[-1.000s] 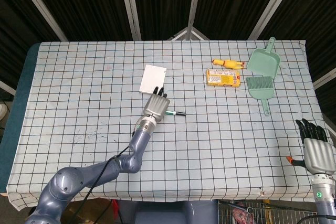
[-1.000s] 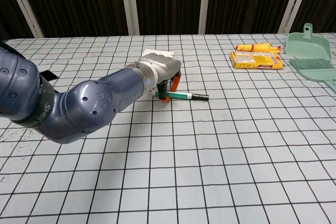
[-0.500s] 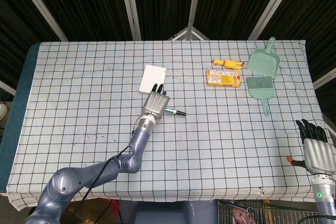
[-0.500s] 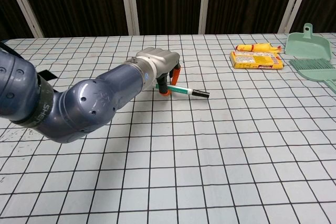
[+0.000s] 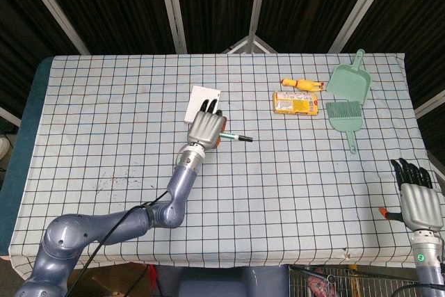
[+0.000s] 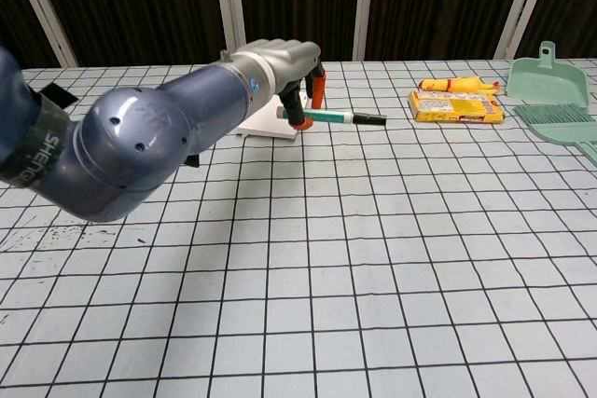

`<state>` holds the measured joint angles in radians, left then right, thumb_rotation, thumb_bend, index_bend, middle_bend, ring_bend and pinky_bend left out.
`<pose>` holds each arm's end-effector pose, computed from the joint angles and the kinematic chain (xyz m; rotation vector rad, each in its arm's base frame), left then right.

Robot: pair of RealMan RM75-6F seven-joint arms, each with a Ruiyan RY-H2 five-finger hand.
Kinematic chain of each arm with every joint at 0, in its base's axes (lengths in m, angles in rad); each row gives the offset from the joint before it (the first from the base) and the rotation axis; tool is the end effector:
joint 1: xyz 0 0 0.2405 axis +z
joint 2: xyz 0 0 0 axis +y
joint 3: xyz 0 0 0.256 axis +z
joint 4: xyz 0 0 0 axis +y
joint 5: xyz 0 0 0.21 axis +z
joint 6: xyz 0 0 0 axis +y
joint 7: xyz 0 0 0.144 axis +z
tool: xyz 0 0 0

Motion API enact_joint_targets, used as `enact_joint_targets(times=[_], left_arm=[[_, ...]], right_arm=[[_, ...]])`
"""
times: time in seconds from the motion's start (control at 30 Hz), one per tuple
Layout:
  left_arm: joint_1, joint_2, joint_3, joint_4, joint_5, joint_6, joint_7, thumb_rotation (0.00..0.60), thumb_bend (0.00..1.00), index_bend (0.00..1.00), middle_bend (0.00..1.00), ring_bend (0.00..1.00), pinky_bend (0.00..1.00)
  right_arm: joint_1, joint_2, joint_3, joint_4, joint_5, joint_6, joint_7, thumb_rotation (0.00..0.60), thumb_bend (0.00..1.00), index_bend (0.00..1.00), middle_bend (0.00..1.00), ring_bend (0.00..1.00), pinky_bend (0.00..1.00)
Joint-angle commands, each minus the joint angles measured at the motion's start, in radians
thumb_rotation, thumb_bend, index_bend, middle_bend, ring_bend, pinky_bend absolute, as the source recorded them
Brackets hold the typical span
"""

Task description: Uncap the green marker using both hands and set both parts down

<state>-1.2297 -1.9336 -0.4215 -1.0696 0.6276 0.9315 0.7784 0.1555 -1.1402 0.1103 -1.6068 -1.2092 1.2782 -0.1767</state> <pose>0.0108 0.4170 -0.0870 -1.8104 -0.7955 -0.8696 -0.3392 -0.2111 0.1482 1.3162 -1.0005 0.6351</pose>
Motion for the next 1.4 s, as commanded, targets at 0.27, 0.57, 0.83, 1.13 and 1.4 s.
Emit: enact_joint_targets(times=[0.27, 0.57, 0.83, 1.13, 1.4], left_arm=[[-0.017, 0.271, -0.128, -0.479, -0.167, 0.219, 0.246, 0.600, 0.51, 0.62, 0.29, 0.00, 0.00], [-0.035, 0.376, -0.175, -0.692, -0.290, 0.356, 0.328, 0.600, 0.51, 0.62, 0.29, 0.00, 0.00], [-0.021, 0.448, -0.164, -0.808, -0.329, 0.460, 0.347, 0.600, 0.51, 0.62, 0.29, 0.00, 0.00], [0.046, 0.560, -0.132, -0.907, -0.348, 0.468, 0.312, 0.600, 0.51, 0.62, 0.29, 0.00, 0.00], [0.088, 0.611, -0.095, -0.913, -0.299, 0.382, 0.220, 0.600, 0.51, 0.62, 0.29, 0.00, 0.00]], right_arm=[[0.011, -0.011, -0.005, -0.002, 0.004, -0.015, -0.026, 0.600, 0.05, 0.02, 0.00, 0.00, 0.00], [0.006, -0.010, -0.003, 0.002, -0.025, 0.008, 0.010, 0.600, 0.05, 0.04, 0.00, 0.00, 0.00], [-0.002, 0.001, -0.004, 0.007, -0.044, 0.016, 0.059, 0.600, 0.05, 0.06, 0.00, 0.00, 0.00], [-0.005, 0.023, 0.011, 0.013, -0.078, 0.034, 0.147, 0.600, 0.05, 0.11, 0.00, 0.00, 0.00], [0.076, 0.144, 0.088, -0.032, -0.149, -0.028, 0.340, 0.600, 0.05, 0.15, 0.00, 0.00, 0.00]])
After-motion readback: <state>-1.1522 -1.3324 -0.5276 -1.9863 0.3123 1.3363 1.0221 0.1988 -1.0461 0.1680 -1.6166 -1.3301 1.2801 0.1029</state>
